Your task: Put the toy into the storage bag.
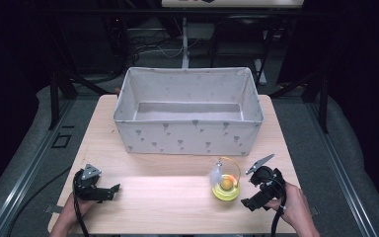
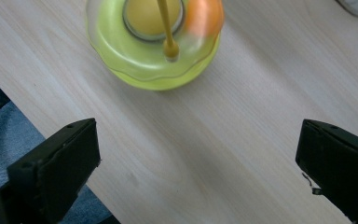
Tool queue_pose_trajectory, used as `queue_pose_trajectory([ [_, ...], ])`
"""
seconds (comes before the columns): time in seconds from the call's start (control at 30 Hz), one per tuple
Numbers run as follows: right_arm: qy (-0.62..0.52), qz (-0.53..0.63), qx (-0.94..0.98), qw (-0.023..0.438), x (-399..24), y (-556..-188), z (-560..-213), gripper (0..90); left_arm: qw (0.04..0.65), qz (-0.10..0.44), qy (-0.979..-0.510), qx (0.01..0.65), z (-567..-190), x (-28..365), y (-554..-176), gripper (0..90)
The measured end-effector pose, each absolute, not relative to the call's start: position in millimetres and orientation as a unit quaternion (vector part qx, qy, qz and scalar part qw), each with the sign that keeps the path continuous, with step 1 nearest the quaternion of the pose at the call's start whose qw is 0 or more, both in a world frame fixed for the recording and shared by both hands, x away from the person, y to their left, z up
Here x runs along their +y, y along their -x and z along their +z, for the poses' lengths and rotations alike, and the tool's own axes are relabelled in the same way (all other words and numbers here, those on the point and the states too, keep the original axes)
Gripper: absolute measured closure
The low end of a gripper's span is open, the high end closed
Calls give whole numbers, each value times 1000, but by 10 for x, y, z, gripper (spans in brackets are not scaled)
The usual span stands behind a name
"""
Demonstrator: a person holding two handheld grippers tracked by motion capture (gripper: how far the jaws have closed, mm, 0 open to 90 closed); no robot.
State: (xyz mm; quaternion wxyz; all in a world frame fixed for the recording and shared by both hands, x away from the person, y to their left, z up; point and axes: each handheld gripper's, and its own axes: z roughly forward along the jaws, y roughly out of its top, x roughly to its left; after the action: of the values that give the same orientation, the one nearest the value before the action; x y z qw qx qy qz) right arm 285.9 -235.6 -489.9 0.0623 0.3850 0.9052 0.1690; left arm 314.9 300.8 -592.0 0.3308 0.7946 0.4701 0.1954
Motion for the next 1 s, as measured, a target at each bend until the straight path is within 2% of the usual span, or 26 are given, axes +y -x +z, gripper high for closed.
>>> queue_pose_trajectory([
  [0.33, -370, 187, 908, 62, -2265, -2934, -4805, 0, 331, 195, -795, 470, -5920, 3008, -3149, 4],
  [0.8, -356, 213, 906, 84, -2092, -3017, -4622, 0, 331, 195, -795, 470, -5920, 3008, -3149, 5],
  [0.83, -350, 208, 909, 88, -2067, -3026, -4580, 43, 331, 195, -795, 470, -5920, 3008, -3149, 5],
  [0.9, -346, 208, 910, 91, -2058, -3028, -4560, 58, 331, 195, -794, 470, -5920, 3008, -3149, 4],
  [0.93, -343, 208, 911, 93, -2052, -3027, -4539, 105, 331, 195, -795, 470, -5920, 3008, -3149, 5],
  [0.97, -338, 212, 912, 98, -2046, -3023, -4508, 190, 331, 195, -795, 470, -5920, 3008, -3149, 5],
  [1.0, -338, 212, 911, 101, -2038, -3017, -4487, 206, 331, 195, -795, 470, -5920, 3008, -3149, 5],
])
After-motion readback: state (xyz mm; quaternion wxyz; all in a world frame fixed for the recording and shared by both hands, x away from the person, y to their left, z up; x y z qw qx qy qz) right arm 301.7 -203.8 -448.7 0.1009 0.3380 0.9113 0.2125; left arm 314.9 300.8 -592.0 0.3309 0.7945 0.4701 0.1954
